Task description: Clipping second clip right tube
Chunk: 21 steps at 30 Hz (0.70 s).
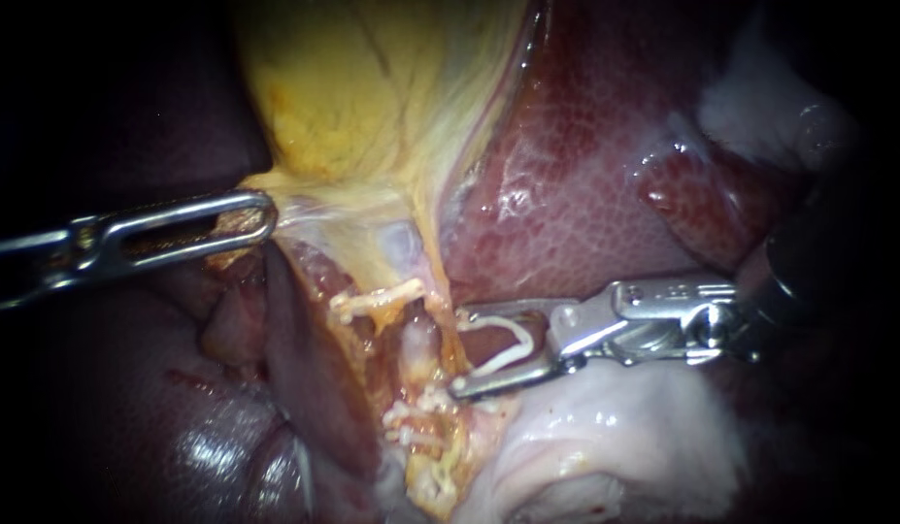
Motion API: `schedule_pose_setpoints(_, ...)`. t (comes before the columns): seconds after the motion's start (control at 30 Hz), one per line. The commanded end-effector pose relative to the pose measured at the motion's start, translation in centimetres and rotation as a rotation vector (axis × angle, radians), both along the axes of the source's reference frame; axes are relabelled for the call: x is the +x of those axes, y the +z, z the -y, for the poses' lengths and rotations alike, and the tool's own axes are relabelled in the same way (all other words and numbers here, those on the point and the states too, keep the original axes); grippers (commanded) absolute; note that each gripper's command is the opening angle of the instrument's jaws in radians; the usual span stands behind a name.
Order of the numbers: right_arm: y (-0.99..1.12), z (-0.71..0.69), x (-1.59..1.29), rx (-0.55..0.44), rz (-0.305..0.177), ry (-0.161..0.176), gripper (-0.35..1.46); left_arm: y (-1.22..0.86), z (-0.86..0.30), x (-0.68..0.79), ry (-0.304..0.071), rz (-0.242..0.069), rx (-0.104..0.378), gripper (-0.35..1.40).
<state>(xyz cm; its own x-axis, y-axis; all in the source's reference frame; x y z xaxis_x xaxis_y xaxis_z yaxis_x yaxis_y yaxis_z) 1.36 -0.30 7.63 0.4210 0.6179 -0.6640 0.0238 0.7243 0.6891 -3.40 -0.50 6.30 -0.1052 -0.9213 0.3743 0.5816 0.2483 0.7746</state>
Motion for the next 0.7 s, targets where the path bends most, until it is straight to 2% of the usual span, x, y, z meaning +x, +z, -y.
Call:
schedule_pose_setpoints(0.03, 0.02, 0.0, 0.02, 0.004, 0.001, 0.001, 0.58, 0.0, 0.0, 0.0, 0.0, 0.0, 0.0, -0.35)
schedule_pose_setpoints(0.23, 0.07, 0.11, 0.12, 0.027, 0.008, -0.001, 0.58, 0.0, 0.0, 0.0, 0.0, 0.0, 0.0, -0.35)
schedule_pose_setpoints(0.33, 0.07, 0.22, 0.16, 0.071, -0.037, -0.056, 0.57, 0.01, 0.0, 0.0, 0.0, 0.0, 0.0, -0.35)
schedule_pose_setpoints(0.53, 0.11, 0.42, 0.21, 0.122, -0.067, -0.136, 0.46, 0.04, -0.02, 0.01, 0.001, 0.0, 0.0, -0.35)
schedule_pose_setpoints(0.7, 0.23, 0.51, 0.25, 0.134, -0.062, -0.137, 0.46, 0.06, -0.03, 0.02, 0.001, 0.0, 0.0, -0.35)
